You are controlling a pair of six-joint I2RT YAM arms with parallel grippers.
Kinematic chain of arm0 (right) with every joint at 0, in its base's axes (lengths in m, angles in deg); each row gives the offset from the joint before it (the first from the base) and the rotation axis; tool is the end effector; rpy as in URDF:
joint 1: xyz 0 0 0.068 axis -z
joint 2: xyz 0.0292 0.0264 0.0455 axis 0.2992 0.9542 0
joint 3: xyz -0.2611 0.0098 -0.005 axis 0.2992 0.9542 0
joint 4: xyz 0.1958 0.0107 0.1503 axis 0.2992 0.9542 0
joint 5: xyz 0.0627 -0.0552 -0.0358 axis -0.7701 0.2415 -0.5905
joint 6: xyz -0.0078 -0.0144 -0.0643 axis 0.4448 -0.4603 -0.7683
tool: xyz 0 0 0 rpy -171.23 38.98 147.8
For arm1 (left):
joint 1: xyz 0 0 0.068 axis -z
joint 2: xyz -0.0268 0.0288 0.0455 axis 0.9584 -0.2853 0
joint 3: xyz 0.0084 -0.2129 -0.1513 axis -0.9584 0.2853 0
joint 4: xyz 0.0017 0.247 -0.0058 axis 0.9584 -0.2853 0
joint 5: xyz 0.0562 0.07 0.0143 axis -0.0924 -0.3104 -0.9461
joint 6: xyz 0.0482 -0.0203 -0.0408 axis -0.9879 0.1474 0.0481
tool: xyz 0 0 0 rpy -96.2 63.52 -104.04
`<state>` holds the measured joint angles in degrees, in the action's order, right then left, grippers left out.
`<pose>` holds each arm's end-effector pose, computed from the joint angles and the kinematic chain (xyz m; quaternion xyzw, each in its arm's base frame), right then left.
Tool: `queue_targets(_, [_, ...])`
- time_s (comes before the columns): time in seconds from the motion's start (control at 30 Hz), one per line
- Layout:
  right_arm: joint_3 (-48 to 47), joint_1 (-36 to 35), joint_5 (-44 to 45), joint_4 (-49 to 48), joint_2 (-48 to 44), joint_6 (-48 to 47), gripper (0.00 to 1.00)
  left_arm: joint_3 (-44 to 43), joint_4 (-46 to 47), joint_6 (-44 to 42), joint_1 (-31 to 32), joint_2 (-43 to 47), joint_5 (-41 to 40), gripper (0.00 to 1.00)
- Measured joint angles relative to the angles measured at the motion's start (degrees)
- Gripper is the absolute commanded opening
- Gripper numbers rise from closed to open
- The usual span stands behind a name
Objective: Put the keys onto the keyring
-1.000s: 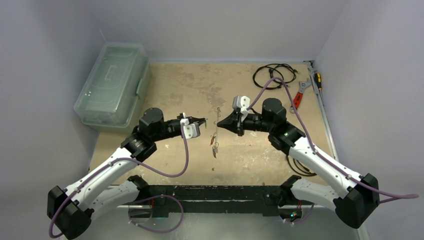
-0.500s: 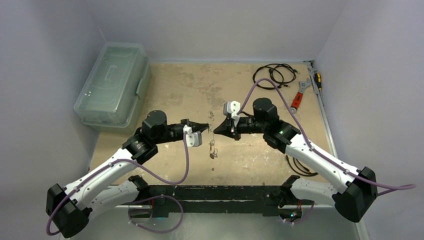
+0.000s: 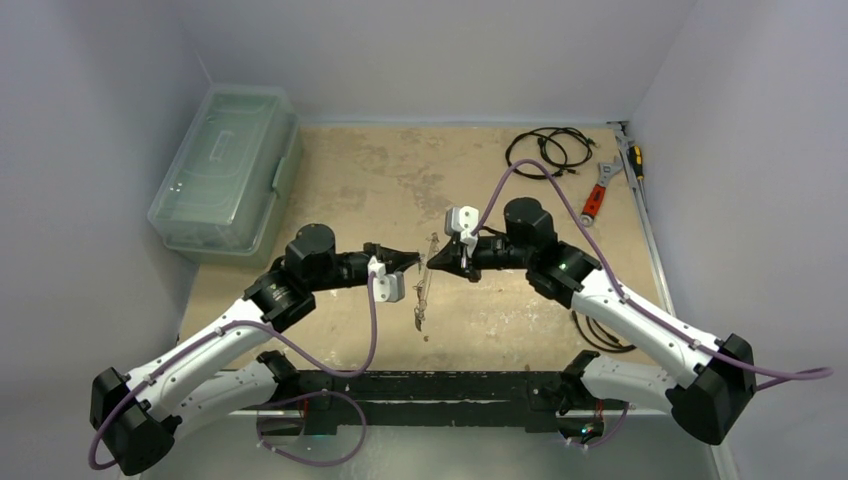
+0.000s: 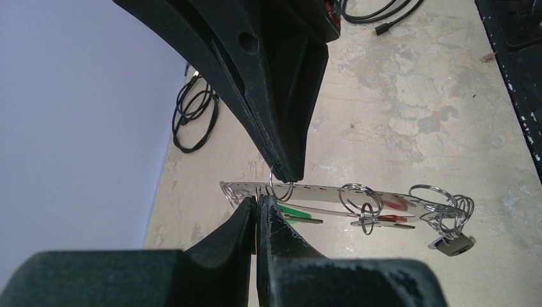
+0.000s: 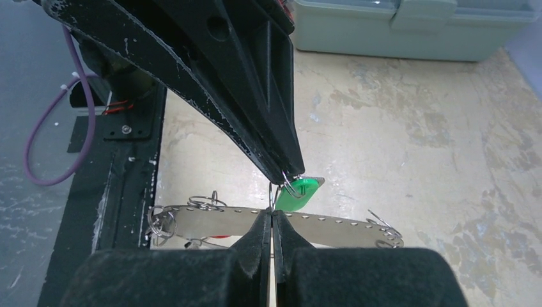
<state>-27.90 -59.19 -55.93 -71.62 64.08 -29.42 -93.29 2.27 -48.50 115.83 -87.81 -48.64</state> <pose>0.1660 0.1919 0.3146 -0.5445 0.5722 0.3756 0.4847 0.1386 -0.1651 0.3033 0.6263 0.4347 -0.2264 0.6062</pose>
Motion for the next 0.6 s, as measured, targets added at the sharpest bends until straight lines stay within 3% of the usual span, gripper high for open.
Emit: queue_targets(0.6, [8.37,-7.82,13.94,-7.52,-8.15,-10.75,0.0,0.0,-2.4,-1.07,1.03,1.03,0.22,0.0])
